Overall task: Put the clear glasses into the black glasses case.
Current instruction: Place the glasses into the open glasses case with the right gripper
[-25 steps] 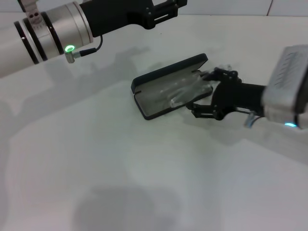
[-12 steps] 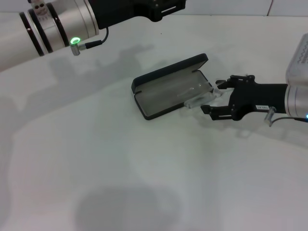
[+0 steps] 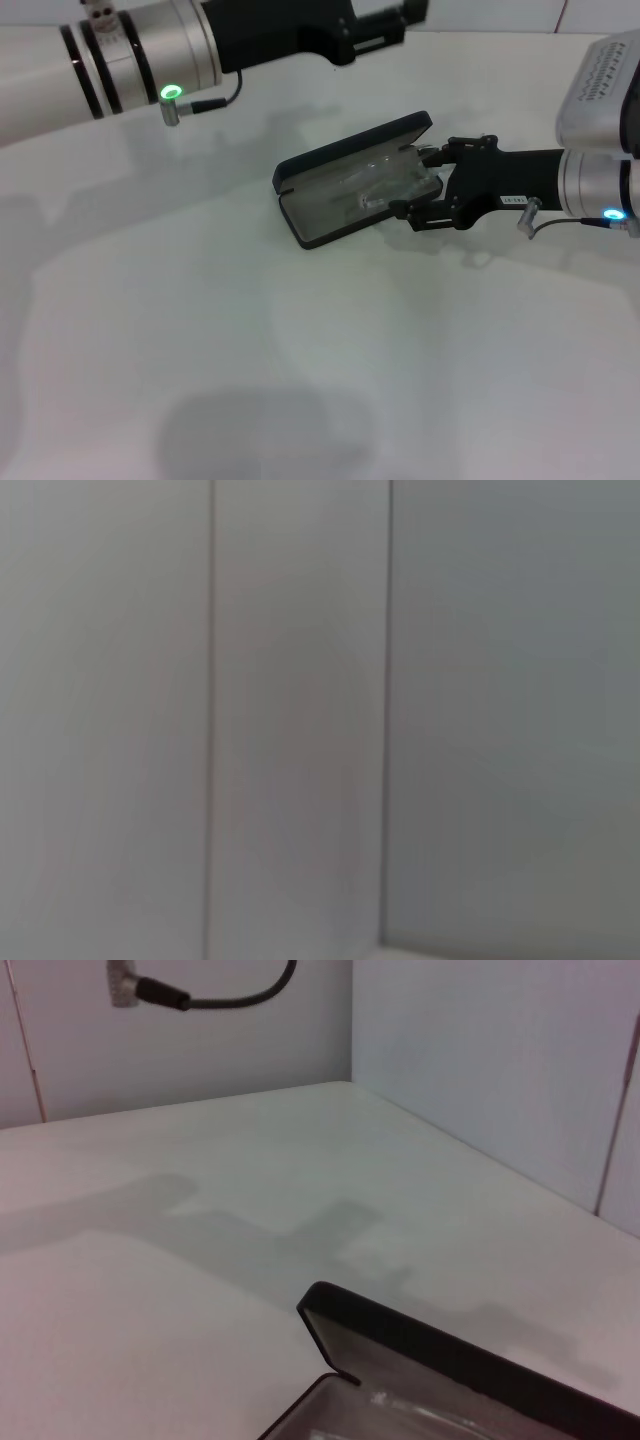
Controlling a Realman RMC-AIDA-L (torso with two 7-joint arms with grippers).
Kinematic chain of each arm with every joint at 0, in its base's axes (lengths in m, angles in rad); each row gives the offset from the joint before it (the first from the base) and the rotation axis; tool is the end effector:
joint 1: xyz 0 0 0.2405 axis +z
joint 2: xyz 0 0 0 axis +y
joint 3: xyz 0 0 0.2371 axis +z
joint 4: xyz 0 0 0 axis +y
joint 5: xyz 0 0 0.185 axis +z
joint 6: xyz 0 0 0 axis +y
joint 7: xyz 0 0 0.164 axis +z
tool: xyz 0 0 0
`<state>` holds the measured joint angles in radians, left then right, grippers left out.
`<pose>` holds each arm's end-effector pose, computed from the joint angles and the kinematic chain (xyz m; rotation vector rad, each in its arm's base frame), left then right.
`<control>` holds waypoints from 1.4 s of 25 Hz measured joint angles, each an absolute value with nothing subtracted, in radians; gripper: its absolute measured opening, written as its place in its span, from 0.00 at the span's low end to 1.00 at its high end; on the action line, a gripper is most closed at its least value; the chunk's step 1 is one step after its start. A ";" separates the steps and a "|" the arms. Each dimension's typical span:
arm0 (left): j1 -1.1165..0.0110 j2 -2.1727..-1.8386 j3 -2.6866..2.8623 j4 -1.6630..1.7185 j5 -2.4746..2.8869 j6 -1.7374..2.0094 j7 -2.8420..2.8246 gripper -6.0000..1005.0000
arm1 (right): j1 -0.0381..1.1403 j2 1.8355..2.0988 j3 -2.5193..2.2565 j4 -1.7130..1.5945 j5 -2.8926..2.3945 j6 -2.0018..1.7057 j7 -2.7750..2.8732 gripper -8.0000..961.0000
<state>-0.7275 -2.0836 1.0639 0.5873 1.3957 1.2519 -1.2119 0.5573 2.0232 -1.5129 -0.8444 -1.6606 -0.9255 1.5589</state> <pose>-0.1120 0.3792 -0.0169 -2.5401 -0.2476 -1.0048 0.1757 0.3586 -0.0559 -2.6952 0.3408 0.3272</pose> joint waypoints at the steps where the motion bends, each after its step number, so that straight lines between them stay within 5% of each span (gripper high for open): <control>1: -0.729 -2.082 1.073 0.602 1.417 1.252 -1.249 0.64 | 0.559 2.023 -1.513 -0.843 -1.660 -0.926 1.559 0.85; 22: -0.673 -2.088 1.083 0.647 1.532 1.150 -1.308 0.64 | 0.530 2.021 -1.383 -0.839 -1.632 -1.079 1.414 0.85; 35: -0.691 -2.083 1.077 0.655 1.534 1.147 -1.304 0.64 | 0.754 1.977 -1.347 -0.857 -1.975 -1.224 1.896 0.85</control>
<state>-0.6915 -2.0828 1.0775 0.6551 1.5340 1.1473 -1.3036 0.7536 1.9769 -1.3467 -0.8565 -1.9753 -1.2240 1.8958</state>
